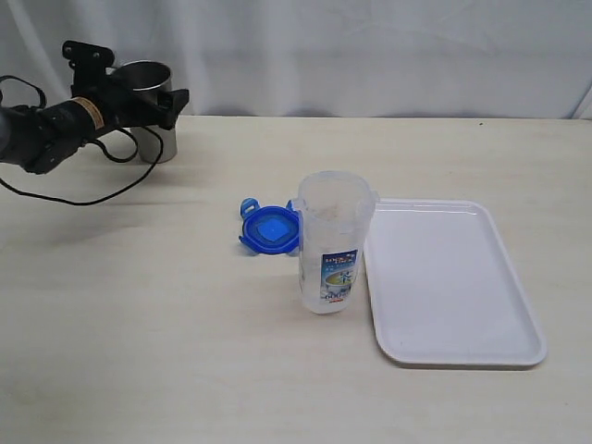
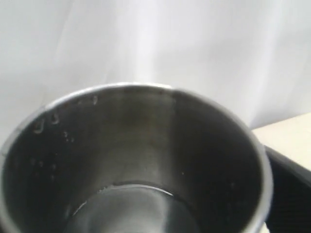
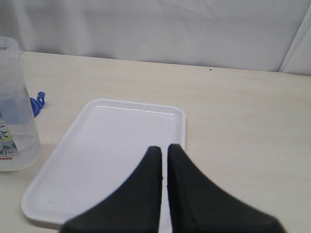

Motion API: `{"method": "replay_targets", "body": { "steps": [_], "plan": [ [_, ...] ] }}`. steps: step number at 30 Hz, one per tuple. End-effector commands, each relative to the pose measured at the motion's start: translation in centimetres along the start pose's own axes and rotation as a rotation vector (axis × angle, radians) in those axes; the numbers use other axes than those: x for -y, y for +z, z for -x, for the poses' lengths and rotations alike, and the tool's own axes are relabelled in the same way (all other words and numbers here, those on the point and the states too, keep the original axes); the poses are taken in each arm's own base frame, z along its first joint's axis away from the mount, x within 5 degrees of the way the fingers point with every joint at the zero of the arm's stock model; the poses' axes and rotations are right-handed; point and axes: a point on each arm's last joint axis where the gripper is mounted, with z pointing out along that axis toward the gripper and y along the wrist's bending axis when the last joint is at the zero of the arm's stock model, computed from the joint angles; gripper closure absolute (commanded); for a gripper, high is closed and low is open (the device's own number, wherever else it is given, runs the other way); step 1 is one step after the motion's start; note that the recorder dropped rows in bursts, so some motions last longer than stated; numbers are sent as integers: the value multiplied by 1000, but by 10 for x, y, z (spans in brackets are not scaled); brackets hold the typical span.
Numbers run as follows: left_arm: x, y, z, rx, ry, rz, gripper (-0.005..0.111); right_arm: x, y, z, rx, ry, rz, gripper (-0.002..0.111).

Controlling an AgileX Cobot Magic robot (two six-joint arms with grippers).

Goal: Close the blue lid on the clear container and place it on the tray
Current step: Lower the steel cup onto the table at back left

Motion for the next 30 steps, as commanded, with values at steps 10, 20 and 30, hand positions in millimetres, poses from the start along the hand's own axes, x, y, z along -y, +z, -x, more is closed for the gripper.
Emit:
{"method": "replay_targets", "body": {
  "steps": [10, 20, 30],
  "plan": [
    [0, -7, 6, -10, 15, -15, 6, 0, 0, 1, 14, -4, -3, 104],
    [-17, -36, -14, -89, -28, 31, 6, 0, 0, 1, 14, -4, -3, 104],
    [1, -69, -46, -153, -73, -16, 6, 0, 0, 1, 14, -4, -3, 104]
  ]
}}
